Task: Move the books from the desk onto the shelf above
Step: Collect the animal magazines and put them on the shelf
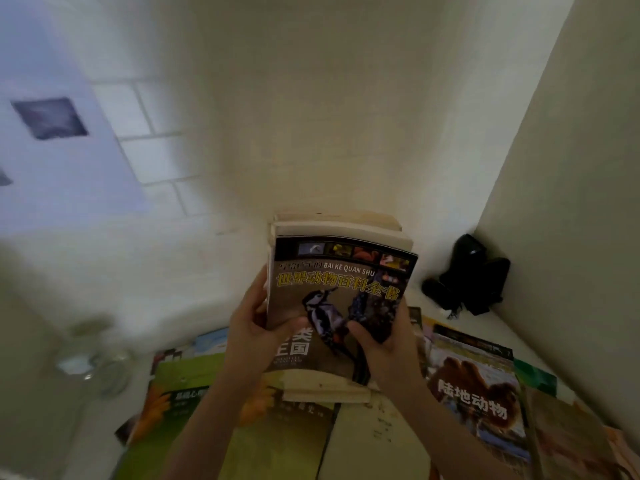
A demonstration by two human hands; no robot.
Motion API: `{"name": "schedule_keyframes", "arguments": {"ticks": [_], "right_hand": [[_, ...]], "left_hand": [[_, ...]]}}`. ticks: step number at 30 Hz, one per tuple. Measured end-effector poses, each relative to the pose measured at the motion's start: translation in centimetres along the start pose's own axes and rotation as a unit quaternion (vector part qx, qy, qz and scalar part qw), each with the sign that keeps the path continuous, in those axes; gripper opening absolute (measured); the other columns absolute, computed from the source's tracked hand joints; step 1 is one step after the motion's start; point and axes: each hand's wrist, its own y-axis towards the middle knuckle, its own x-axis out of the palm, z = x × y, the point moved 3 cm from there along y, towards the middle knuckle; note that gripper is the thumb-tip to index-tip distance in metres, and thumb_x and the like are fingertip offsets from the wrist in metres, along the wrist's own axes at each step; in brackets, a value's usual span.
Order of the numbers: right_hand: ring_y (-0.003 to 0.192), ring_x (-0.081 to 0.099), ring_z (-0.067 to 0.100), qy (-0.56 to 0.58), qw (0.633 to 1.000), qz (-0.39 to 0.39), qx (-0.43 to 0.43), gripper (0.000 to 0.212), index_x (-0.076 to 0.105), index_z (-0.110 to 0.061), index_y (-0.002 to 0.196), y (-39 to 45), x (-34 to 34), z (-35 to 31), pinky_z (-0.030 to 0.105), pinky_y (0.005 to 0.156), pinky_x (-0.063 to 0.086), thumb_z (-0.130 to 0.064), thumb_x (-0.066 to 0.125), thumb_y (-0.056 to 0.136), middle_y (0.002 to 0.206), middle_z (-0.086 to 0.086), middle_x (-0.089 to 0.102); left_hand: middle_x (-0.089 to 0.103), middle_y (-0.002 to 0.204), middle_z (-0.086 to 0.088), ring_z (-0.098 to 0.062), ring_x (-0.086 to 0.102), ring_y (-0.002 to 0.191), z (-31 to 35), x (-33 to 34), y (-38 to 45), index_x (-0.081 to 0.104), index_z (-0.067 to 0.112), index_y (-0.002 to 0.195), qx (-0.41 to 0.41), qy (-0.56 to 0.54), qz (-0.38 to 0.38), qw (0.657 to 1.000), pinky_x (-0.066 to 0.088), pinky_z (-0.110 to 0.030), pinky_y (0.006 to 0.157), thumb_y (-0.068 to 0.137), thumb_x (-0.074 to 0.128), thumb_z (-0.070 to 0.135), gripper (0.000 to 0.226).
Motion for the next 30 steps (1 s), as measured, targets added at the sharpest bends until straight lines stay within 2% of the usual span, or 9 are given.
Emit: {"name": "schedule_keyframes", "arguments": {"ticks": [4,6,8,11,16,19,22,27,30], "right_hand": [[0.104,0.052,-0.020,0.050,0.994,-0.085,-0.056,0.063,0.035,-0.027,0.136,-1.9,6.5,-7.1,0.002,0.082,0.045,-0.005,0.067,0.086,0.118,-0.025,0.053],[0.109,0.058,-0.007,0.074,0.983,-0.144,-0.090,0.062,0.036,-0.017,0.140,-3.7,10.0,-10.9,0.012,0.086,0.050,-0.006,0.065,0.088,0.121,-0.013,0.059],[0.116,0.059,0.005,0.106,0.966,-0.204,-0.119,0.067,0.031,-0.018,0.145,-6.0,13.5,-14.9,0.023,0.093,0.052,-0.011,0.066,0.088,0.127,-0.007,0.059],[0.112,0.059,-0.002,0.142,0.935,-0.278,-0.169,0.070,0.031,-0.027,0.144,-9.7,17.9,-20.7,0.016,0.091,0.050,-0.018,0.070,0.086,0.122,-0.019,0.061],[0.110,0.060,-0.005,0.173,0.877,-0.360,-0.266,0.075,0.034,-0.034,0.143,-13.7,21.9,-31.9,0.017,0.095,0.048,-0.009,0.072,0.083,0.116,-0.026,0.064],[0.111,0.058,-0.007,0.191,0.853,-0.358,-0.328,0.079,0.034,-0.034,0.144,-13.3,22.9,-40.0,0.010,0.093,0.044,-0.009,0.073,0.081,0.120,-0.023,0.062],[0.111,0.059,-0.004,0.194,0.833,-0.349,-0.384,0.079,0.038,-0.030,0.142,-10.7,23.3,-48.2,0.015,0.096,0.045,-0.009,0.078,0.076,0.122,-0.017,0.063],[0.108,0.064,0.007,0.191,0.827,-0.332,-0.412,0.069,0.047,-0.023,0.132,-3.6,25.2,-58.5,0.029,0.098,0.049,0.001,0.077,0.075,0.119,-0.006,0.066],[0.110,0.063,0.011,0.185,0.840,-0.337,-0.382,0.064,0.048,-0.024,0.130,0.9,26.9,-60.7,0.038,0.102,0.047,0.003,0.073,0.078,0.122,-0.004,0.065]], "left_hand": [[0.071,0.113,-0.009,-0.034,0.071,0.094,6.5,-8.1,-3.9,0.048,0.016,0.139,0.038,0.004,0.085,0.996,0.059,-0.046,0.072,0.069,0.075,-0.013,0.080],[0.071,0.110,-0.011,-0.035,0.070,0.094,9.9,-12.5,-6.8,0.051,0.014,0.135,0.068,0.021,0.143,0.987,0.059,-0.047,0.074,0.068,0.075,-0.011,0.076],[0.071,0.108,-0.014,-0.036,0.070,0.093,13.2,-16.7,-10.3,0.054,0.015,0.130,0.091,0.039,0.195,0.976,0.059,-0.049,0.075,0.065,0.076,-0.006,0.071],[0.072,0.105,-0.016,-0.036,0.071,0.090,17.6,-21.6,-16.0,0.059,0.022,0.120,0.118,0.024,0.268,0.956,0.059,-0.051,0.072,0.063,0.073,-0.007,0.065],[0.073,0.101,-0.016,-0.024,0.071,0.085,26.5,-26.9,-22.4,0.062,0.013,0.114,0.198,0.038,0.376,0.904,0.059,-0.042,0.074,0.055,0.072,-0.007,0.063],[0.074,0.091,-0.012,-0.022,0.071,0.077,33.7,-28.8,-22.3,0.064,0.012,0.106,0.253,0.043,0.372,0.892,0.060,-0.036,0.069,0.058,0.070,-0.005,0.051],[0.073,0.082,-0.005,-0.018,0.070,0.071,41.2,-30.7,-19.9,0.060,0.007,0.113,0.300,0.046,0.335,0.892,0.058,-0.028,0.061,0.063,0.069,-0.006,0.052],[0.068,0.109,-0.017,-0.033,0.071,0.087,49.7,-34.5,-11.9,0.052,0.020,0.131,0.316,0.054,0.265,0.909,0.058,-0.041,0.071,0.072,0.072,-0.004,0.067],[0.069,0.110,-0.016,-0.037,0.071,0.089,51.3,-36.1,-6.4,0.049,0.029,0.135,0.309,0.039,0.240,0.919,0.058,-0.050,0.074,0.075,0.074,-0.003,0.073]]}}
